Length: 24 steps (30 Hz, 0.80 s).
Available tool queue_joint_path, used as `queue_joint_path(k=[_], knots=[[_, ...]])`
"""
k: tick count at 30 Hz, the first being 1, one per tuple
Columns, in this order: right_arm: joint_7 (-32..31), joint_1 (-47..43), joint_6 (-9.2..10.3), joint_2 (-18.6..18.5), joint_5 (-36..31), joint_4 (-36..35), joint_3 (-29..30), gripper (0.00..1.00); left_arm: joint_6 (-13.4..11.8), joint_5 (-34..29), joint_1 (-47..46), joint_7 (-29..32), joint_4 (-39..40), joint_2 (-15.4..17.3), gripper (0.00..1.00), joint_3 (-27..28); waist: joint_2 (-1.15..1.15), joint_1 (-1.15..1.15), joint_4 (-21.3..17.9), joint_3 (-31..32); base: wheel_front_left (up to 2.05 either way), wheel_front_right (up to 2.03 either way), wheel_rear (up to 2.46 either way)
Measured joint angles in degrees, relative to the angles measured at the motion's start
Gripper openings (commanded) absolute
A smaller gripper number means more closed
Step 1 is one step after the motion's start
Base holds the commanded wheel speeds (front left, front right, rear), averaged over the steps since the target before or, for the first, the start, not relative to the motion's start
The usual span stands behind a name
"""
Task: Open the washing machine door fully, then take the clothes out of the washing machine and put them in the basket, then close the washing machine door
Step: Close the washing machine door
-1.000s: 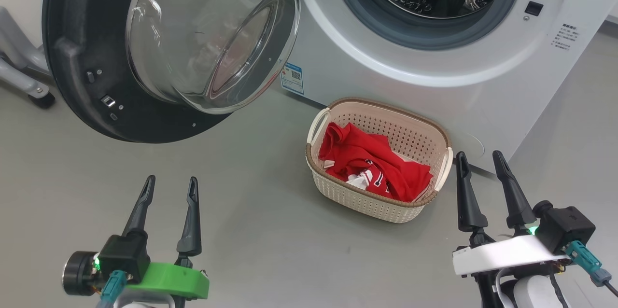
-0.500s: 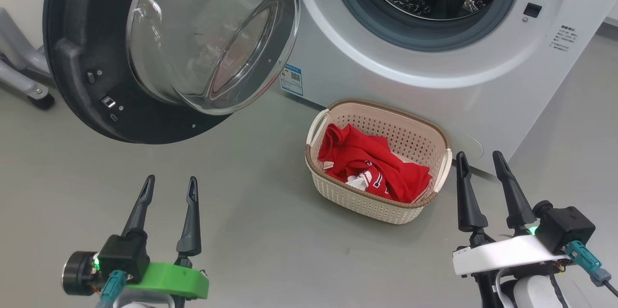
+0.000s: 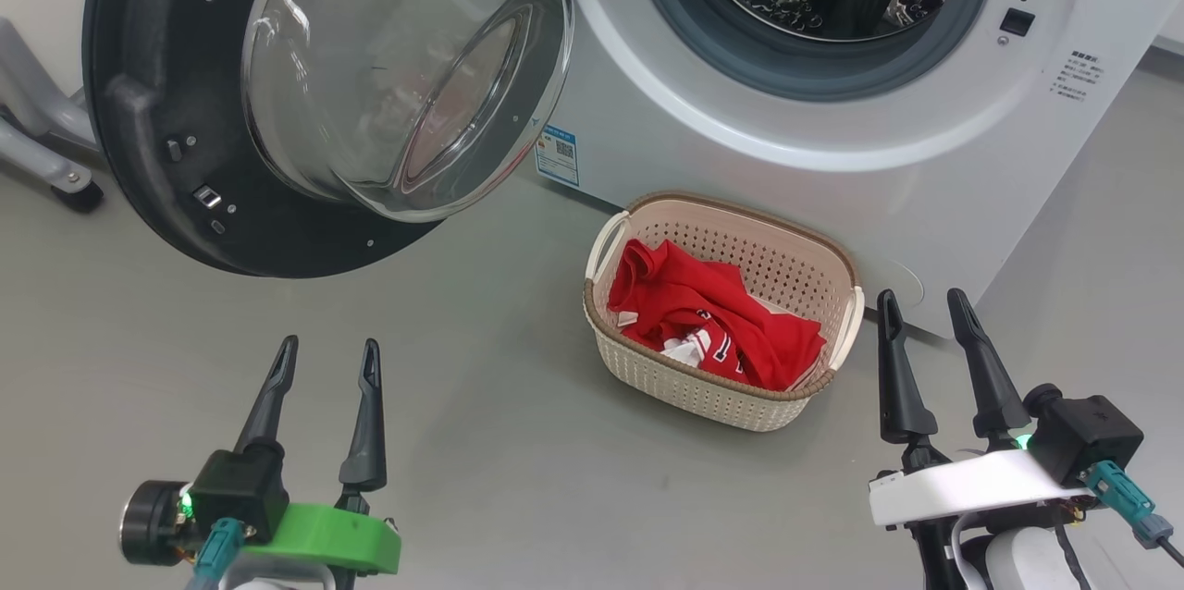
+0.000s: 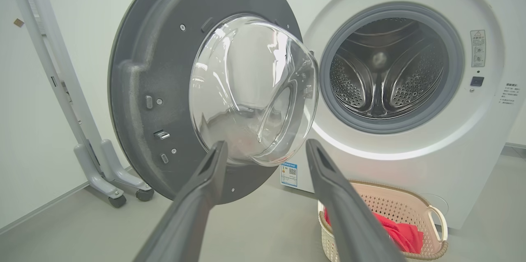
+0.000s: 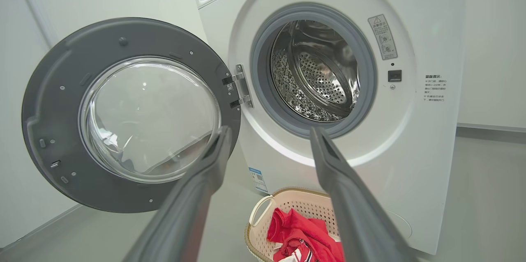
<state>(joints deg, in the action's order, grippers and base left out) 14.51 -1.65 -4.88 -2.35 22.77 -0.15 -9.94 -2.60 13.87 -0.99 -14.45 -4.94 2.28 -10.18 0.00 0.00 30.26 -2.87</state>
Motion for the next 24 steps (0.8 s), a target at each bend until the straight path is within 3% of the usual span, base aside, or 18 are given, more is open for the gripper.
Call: queue_joint_path(k=[1, 19, 24], knots=[[0.0, 0.0, 0.00, 0.0, 0.0, 0.0, 0.0, 1.00, 0.1, 0.0, 0.0, 0.0, 0.0, 0.0, 0.00, 0.0, 0.00, 0.00, 0.0, 0.0, 0.00, 0.00, 0.00], [0.0, 0.0, 0.03, 0.0, 0.6, -0.1, -0.4, 1.00, 0.9, -0.6, 0.0, 0.0, 0.0, 0.0, 0.00, 0.8, 0.00, 0.00, -0.1, 0.2, 0.00, 0.00, 0.00], [0.0, 0.0, 0.07, 0.0, 0.5, -0.6, -2.3, 1.00, 0.9, -1.5, 0.0, 0.0, 1.9, 2.1, 0.00, 3.4, 0.00, 0.00, -0.5, -0.6, 0.00, 0.00, 0.00]])
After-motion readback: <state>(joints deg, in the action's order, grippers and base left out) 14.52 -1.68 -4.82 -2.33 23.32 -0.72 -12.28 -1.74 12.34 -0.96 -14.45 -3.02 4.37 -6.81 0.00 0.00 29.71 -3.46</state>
